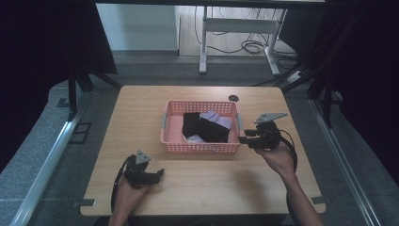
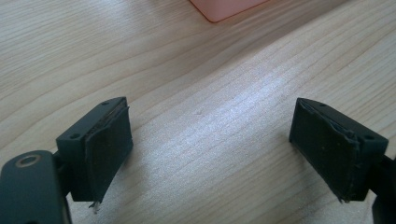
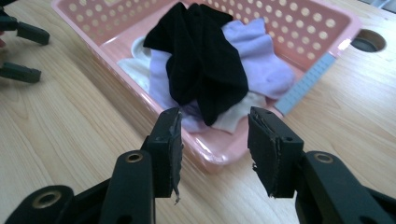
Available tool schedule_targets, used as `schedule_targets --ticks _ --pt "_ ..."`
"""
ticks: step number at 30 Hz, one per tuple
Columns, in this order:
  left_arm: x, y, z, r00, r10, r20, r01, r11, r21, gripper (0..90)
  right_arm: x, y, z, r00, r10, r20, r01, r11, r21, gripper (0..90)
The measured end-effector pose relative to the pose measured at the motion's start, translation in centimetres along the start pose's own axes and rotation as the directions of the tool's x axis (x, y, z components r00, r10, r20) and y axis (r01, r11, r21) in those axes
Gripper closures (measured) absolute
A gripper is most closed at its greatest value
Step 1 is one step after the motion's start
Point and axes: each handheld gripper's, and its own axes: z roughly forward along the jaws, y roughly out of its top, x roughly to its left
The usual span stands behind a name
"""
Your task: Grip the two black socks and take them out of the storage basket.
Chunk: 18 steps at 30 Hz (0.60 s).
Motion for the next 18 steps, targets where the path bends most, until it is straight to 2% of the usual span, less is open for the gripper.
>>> schedule_targets --ticks 8,18 --pt "0.0 0.0 0.0 1.0000 0.000 0.000 0.000 1.0000 0.000 13.0 0.2 1.4 1.5 0.9994 -0.010 -0.033 0.010 1.000 0.006 56.0" --pt "0.0 0.0 0.0 1.0000 0.001 0.000 -0.001 1.0000 0.000 12.9 0.5 3.2 4.3 0.9975 -0.031 -0.064 0.033 0.999 0.028 58.1"
